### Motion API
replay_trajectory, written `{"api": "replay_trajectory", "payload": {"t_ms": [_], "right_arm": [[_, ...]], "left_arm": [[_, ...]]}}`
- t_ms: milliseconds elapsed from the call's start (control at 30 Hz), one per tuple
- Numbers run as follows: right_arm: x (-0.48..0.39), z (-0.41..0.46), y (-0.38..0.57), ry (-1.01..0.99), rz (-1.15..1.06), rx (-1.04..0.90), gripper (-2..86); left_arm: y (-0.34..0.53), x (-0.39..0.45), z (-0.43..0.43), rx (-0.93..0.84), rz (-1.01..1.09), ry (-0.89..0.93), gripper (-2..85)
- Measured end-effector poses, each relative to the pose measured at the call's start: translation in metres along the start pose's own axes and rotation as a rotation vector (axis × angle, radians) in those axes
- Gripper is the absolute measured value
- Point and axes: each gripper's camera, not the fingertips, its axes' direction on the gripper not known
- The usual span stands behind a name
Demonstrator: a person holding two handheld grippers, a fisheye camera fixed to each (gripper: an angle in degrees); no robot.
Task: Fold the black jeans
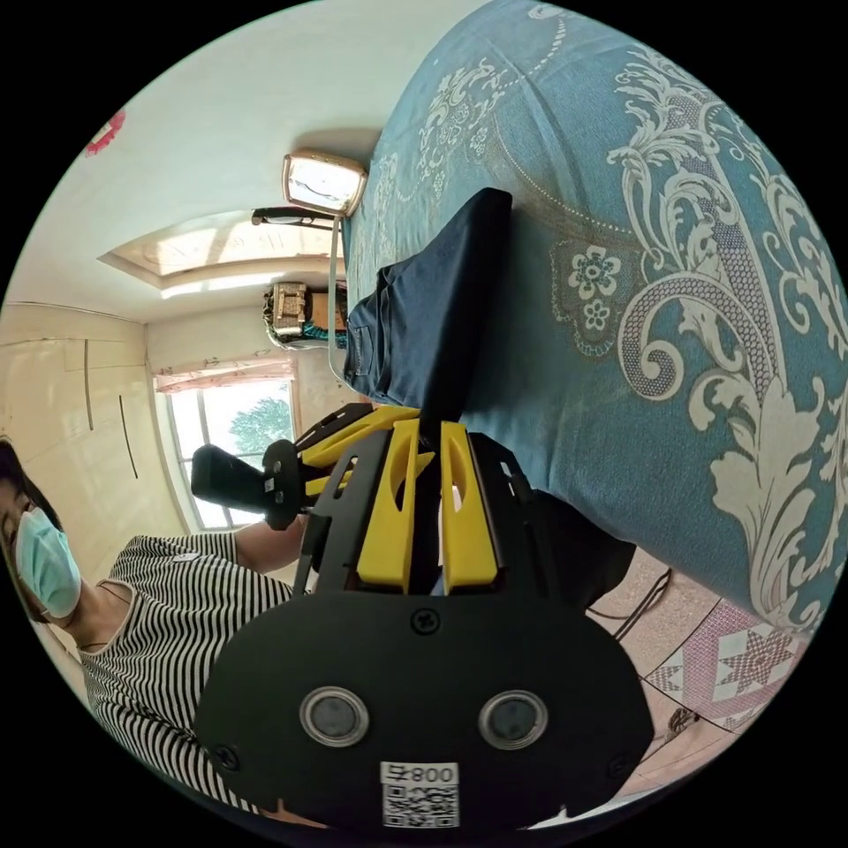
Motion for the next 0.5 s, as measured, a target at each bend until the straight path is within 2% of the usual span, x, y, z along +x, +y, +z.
{"api": "replay_trajectory", "payload": {"t_ms": [333, 500], "right_arm": [[0.037, -0.025, 0.039, -0.124, -0.019, 0.035, 3.1], [0.052, -0.030, 0.051, -0.112, -0.024, 0.043, 2.6]], "left_arm": [[-0.011, 0.078, -0.004, 0.003, 0.076, -0.339, 8.7], [-0.014, 0.086, -0.002, -0.016, 0.019, -0.279, 4.8]]}}
